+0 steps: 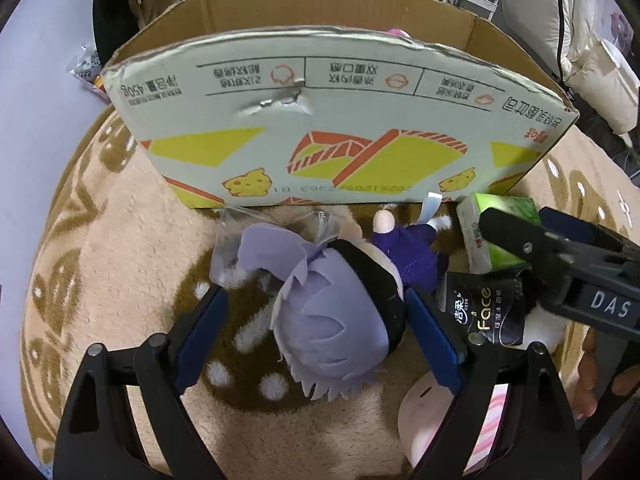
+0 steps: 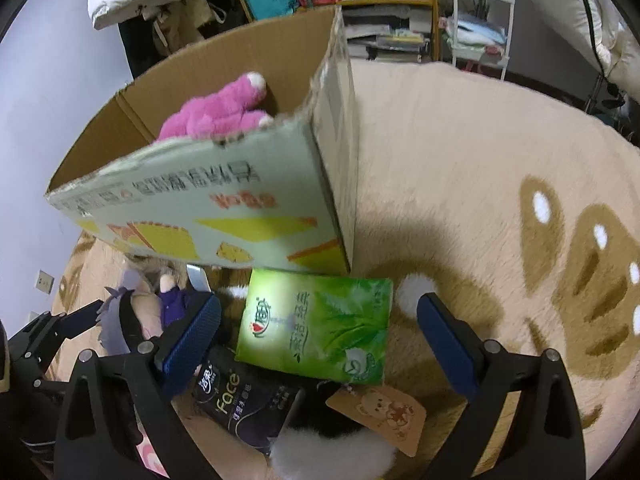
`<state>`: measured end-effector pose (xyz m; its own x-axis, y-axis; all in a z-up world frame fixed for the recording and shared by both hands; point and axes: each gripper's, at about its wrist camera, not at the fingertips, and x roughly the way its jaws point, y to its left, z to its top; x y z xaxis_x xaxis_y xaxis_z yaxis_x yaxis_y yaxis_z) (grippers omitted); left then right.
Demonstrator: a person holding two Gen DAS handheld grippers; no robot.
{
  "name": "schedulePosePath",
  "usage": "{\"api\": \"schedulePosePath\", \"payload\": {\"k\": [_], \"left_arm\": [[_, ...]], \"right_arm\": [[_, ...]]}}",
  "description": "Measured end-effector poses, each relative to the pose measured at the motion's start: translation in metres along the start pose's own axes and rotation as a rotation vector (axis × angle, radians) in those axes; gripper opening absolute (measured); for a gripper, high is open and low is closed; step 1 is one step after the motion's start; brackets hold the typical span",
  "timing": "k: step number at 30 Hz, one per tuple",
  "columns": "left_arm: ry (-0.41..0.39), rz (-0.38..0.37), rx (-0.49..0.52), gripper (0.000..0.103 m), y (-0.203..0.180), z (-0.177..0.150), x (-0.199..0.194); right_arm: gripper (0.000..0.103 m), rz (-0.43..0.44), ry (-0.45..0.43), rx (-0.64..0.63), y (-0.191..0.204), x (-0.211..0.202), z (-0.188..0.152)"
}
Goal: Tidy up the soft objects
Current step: 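Grasp the white-haired doll with the left tool while the right tool grasps the green tissue pack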
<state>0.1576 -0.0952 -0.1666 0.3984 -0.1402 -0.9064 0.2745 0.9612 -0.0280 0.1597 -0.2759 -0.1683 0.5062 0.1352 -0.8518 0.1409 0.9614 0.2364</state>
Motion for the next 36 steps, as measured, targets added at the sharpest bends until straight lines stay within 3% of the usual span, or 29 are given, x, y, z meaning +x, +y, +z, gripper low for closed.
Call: {"api": "schedulePosePath", "payload": {"k": [5, 8, 10, 16, 20, 31, 36], "left_arm": [[-0.025, -0.025, 0.0, 0.059, -0.007, -0.004, -0.005], [-0.034, 0.001, 0.026, 0.059, -0.015, -0.008, -0.007], [-0.04, 0.014, 0.041, 0.058, -0.02, -0.01, -0.009], [-0.032, 0.033, 0.067, 0.058, -0.031, -0.015, -0.009], [0.017, -0.023, 0.032, 0.058, -0.028, -0.016, -0.002], [0.005, -0.019, 0.04, 0.057, -0.03, -0.019, -0.004], [0.008, -0.033, 0.033, 0.057, -0.018, -0.014, 0.0]], "right_arm": [[0.1, 0.018, 0.012, 0.0, 0.0, 0.004, -0.002], [0.097, 0.028, 0.023, -0.007, 0.002, 0.006, -0.002], [0.082, 0.022, 0.044, -0.017, 0.005, 0.011, -0.002], [0.082, -0.007, 0.053, -0.058, 0.012, 0.014, -0.006], [0.082, 0.002, 0.06, -0.038, 0.009, 0.017, -0.004], [0.085, -0.009, 0.072, -0.05, 0.011, 0.021, -0.002], [0.083, 0.032, 0.069, -0.037, 0.013, 0.022, -0.002]]}}
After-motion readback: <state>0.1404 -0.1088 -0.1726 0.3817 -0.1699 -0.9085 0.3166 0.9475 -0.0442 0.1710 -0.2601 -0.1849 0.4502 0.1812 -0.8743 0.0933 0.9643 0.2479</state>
